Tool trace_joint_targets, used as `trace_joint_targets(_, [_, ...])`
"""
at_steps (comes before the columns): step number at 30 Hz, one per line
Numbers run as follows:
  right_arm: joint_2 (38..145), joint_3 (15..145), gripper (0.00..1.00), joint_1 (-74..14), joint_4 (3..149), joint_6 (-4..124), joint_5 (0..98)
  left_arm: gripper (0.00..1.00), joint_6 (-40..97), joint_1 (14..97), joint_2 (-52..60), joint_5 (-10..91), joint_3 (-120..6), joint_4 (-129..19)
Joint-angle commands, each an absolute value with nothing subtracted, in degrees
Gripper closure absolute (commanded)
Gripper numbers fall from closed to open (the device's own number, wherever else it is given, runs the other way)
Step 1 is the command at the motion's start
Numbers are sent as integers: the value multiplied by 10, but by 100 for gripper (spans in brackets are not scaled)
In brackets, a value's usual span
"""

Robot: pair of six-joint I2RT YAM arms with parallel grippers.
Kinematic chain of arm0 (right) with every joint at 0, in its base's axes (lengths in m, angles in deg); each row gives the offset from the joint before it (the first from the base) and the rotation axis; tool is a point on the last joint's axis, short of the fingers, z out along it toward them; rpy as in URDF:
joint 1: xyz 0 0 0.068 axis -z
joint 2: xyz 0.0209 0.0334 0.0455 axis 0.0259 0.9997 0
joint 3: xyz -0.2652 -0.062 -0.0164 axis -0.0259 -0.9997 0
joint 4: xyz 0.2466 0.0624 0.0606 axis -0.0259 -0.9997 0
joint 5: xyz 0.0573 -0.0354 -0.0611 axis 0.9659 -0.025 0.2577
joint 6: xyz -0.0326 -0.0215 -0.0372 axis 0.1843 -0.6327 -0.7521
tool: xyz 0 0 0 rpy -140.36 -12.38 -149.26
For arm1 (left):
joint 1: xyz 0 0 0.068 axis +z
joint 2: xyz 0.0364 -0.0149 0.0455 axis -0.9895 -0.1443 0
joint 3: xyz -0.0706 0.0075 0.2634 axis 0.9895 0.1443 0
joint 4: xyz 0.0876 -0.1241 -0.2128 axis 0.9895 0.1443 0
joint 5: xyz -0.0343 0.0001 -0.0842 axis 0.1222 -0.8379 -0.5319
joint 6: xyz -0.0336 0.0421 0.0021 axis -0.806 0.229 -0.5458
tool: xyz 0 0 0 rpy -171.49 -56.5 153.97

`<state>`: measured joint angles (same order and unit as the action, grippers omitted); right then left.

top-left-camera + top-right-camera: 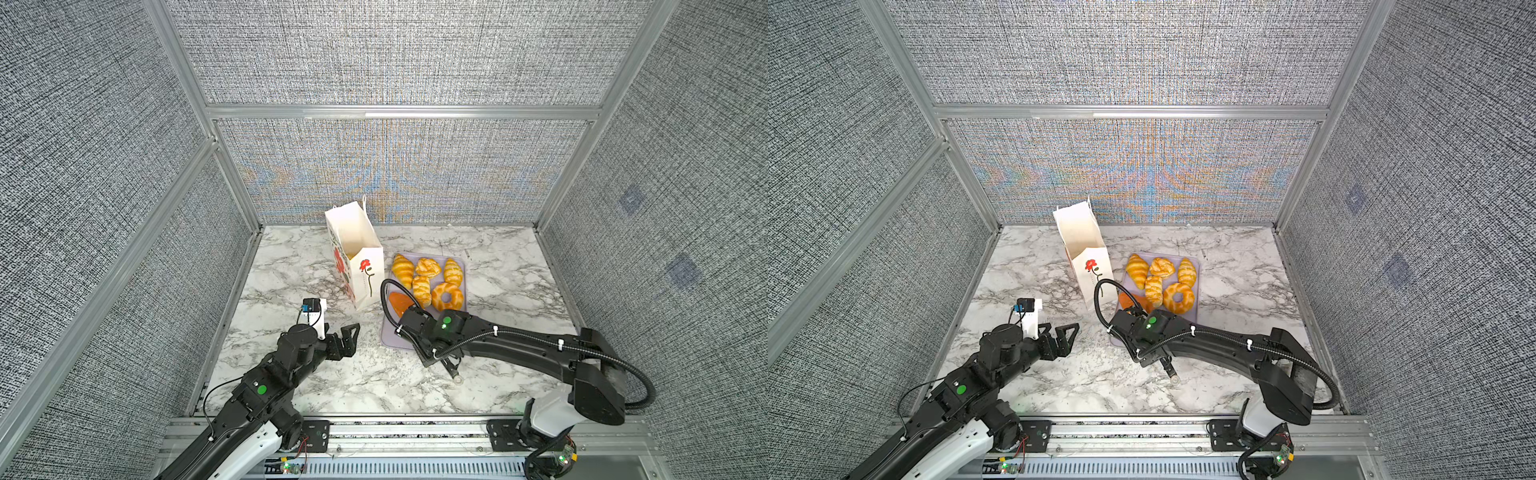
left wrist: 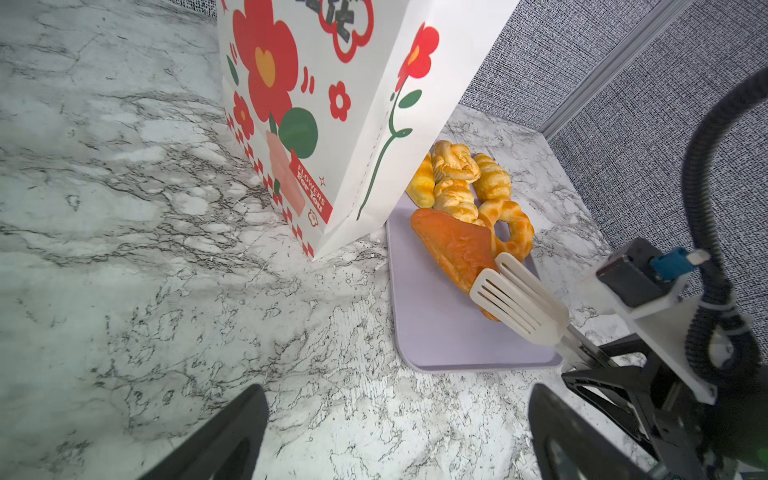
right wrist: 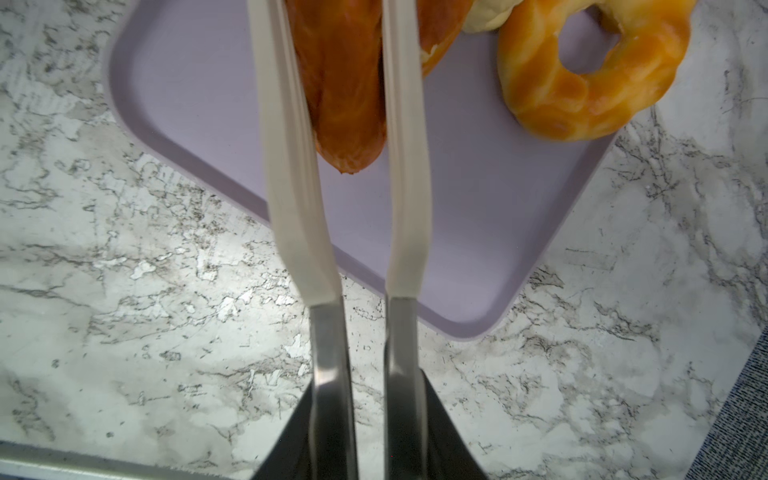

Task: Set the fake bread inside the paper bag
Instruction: 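Squeeze the tongs shut on the orange pastry with the right gripper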

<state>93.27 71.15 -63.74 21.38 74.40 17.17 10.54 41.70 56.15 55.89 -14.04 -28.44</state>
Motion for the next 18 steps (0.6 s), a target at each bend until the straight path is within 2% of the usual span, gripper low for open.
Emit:
trace_joint_targets(1, [917,708,69,-637,228,741,158,1,116,416,559,557,-145,-300])
trace_joint_targets(8, [880,691,69,-624,251,720,160,1,123,415,542,531,-146,-329])
trace_joint_targets(18, [832,684,69,-587,279,679,200,1,119,408,497,546,-165,-359])
